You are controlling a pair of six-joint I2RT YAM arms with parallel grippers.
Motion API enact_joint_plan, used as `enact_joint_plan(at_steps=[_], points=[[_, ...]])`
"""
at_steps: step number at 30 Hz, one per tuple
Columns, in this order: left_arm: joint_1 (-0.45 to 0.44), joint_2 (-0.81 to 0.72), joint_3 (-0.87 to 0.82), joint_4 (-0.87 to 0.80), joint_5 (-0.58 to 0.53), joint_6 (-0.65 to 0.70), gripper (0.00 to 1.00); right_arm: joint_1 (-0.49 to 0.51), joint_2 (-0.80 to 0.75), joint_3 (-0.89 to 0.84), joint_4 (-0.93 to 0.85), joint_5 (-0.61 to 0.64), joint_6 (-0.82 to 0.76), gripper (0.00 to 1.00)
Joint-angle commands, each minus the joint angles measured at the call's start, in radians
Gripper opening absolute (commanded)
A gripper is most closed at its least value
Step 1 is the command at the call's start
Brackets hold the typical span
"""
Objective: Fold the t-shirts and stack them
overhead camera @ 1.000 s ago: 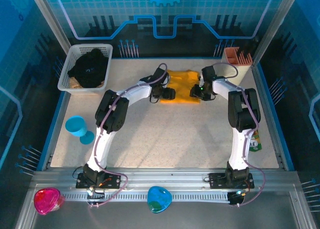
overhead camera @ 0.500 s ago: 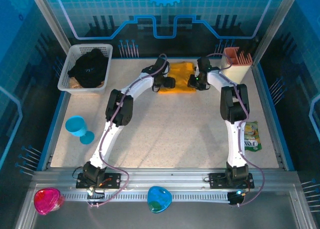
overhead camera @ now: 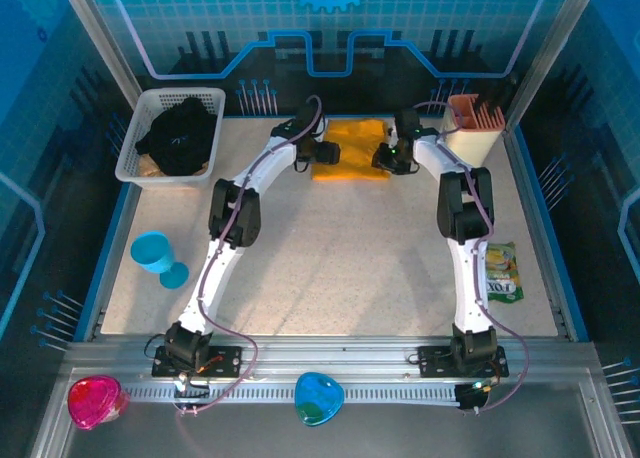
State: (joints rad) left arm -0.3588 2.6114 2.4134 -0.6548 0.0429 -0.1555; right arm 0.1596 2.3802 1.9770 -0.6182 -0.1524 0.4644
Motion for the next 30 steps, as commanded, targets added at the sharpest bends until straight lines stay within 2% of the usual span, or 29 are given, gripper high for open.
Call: enact_joint_plan(at_steps=[1, 2, 3, 6, 7, 8, 9, 12, 17, 20, 24, 29, 30], points=[[-0.025, -0.29, -0.136, 0.096, -0.017, 0.049, 0.7, -0.019, -0.232, -0.064, -0.066, 0.046, -0.03, 0.41], [-0.031, -0.375, -0.227, 0.151, -0.031, 0.055, 0.72, -0.019, -0.295, -0.102, -0.066, 0.057, -0.041, 0.44], [-0.035, -0.464, -0.313, 0.204, -0.043, 0.06, 0.78, -0.019, -0.361, -0.14, -0.065, 0.067, -0.05, 0.46], [-0.035, -0.753, -0.639, 0.391, -0.099, 0.058, 0.99, -0.019, -0.592, -0.327, -0.018, 0.112, -0.081, 0.65], [-0.035, -0.854, -0.761, 0.458, -0.13, 0.067, 0.99, -0.021, -0.676, -0.408, 0.013, 0.132, -0.096, 0.71], [-0.034, -0.953, -0.888, 0.523, -0.171, 0.078, 0.99, -0.024, -0.758, -0.496, 0.051, 0.159, -0.113, 0.94], [-0.031, -1.031, -0.986, 0.577, -0.213, 0.086, 0.99, -0.026, -0.831, -0.573, 0.088, 0.184, -0.131, 1.0], [-0.002, -1.26, -1.31, 0.711, -0.322, 0.09, 0.99, -0.054, -1.049, -0.852, 0.265, 0.228, -0.201, 1.0], [0.047, -1.549, -1.789, 0.986, -0.488, 0.138, 0.99, -0.077, -1.355, -1.374, 0.726, 0.26, -0.4, 1.0], [0.09, -1.609, -1.964, 1.093, -0.576, 0.122, 0.99, -0.086, -1.435, -1.611, 0.996, 0.243, -0.471, 1.0], [0.149, -1.544, -2.091, 1.239, -0.589, 0.125, 0.99, -0.093, -1.398, -1.739, 1.213, 0.253, -0.489, 1.0], [0.185, -1.335, -2.172, 1.546, -0.507, 0.137, 1.0, -0.096, -1.224, -1.766, 1.412, 0.241, -0.499, 1.0], [0.187, -1.316, -2.168, 1.567, -0.461, 0.153, 0.99, -0.097, -1.204, -1.767, 1.446, 0.229, -0.501, 1.0]])
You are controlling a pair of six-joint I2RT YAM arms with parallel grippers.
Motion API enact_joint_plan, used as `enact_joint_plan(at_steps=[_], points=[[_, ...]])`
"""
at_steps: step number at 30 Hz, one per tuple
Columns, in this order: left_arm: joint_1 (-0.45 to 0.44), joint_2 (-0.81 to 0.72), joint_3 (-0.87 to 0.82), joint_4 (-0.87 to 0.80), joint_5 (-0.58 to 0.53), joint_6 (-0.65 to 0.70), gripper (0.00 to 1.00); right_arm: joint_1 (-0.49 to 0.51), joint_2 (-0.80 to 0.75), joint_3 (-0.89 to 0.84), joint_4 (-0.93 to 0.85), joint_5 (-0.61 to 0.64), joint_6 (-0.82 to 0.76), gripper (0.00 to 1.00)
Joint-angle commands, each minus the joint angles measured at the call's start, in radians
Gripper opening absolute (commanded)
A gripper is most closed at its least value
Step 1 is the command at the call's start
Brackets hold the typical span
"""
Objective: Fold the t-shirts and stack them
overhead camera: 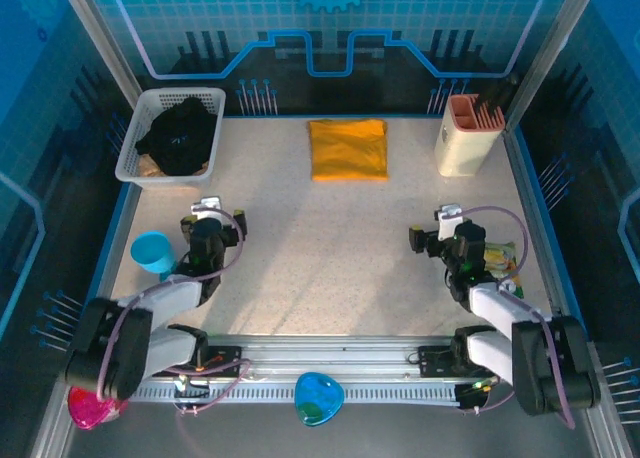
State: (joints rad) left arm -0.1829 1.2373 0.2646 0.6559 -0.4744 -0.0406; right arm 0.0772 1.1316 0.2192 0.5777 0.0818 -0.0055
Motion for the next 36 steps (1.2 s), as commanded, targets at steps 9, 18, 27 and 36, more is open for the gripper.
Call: enact_joint_plan(at_steps=[9, 18, 27, 36], points=[[0.087, 0.354, -0.005, 0.566, 0.173, 0.088, 1.0, -0.027, 0.446, -0.039, 0.777, -0.041, 0.0, 1.0], [0.172, 0.316, 0.11, 0.281, 0.337, 0.024, 0.99, -0.02, 0.412, 0.17, 0.335, 0.01, 0.013, 1.0], [0.171, 0.316, 0.112, 0.279, 0.336, 0.028, 1.0, -0.01, 0.411, 0.17, 0.336, 0.02, 0.005, 1.0], [0.171, 0.317, 0.114, 0.274, 0.341, 0.027, 1.0, -0.01, 0.412, 0.169, 0.337, 0.019, 0.004, 1.0]])
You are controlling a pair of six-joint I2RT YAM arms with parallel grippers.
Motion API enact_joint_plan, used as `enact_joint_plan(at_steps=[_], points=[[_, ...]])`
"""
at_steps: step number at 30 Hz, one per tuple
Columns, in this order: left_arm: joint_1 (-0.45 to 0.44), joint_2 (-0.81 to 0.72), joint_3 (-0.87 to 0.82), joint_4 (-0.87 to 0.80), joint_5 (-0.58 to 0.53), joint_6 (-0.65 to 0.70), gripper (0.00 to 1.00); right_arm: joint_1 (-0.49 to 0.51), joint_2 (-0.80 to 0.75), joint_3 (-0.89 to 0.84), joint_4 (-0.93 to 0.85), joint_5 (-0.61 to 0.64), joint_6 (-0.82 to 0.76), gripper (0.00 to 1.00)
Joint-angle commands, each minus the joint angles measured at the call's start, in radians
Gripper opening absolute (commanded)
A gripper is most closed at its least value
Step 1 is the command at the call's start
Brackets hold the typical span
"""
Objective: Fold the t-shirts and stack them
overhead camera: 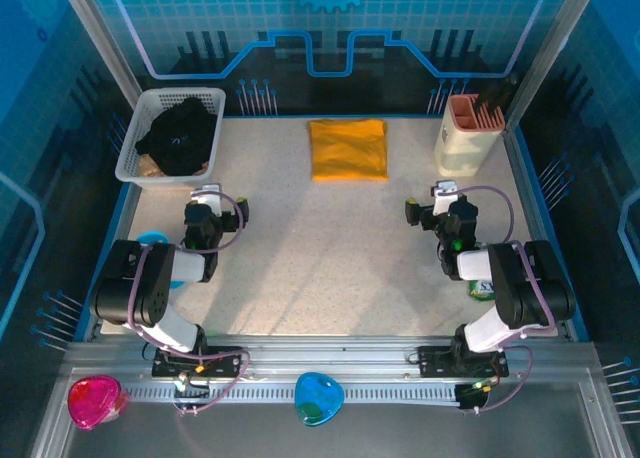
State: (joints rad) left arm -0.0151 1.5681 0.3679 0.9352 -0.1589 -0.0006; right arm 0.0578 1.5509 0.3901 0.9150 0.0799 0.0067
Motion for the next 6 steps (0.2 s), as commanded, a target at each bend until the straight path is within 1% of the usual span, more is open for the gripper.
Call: enact_joint_plan(at_steps=[1, 6], points=[[0.003, -0.016, 0.011, -0.005, 0.025, -0.013, 0.99, 0.011, -0.008, -0.001, -0.001, 0.022, -0.008, 1.0], [0.003, -0.016, 0.009, -0.003, 0.025, -0.012, 0.99, 0.01, -0.008, 0.0, -0.001, 0.022, -0.01, 1.0]])
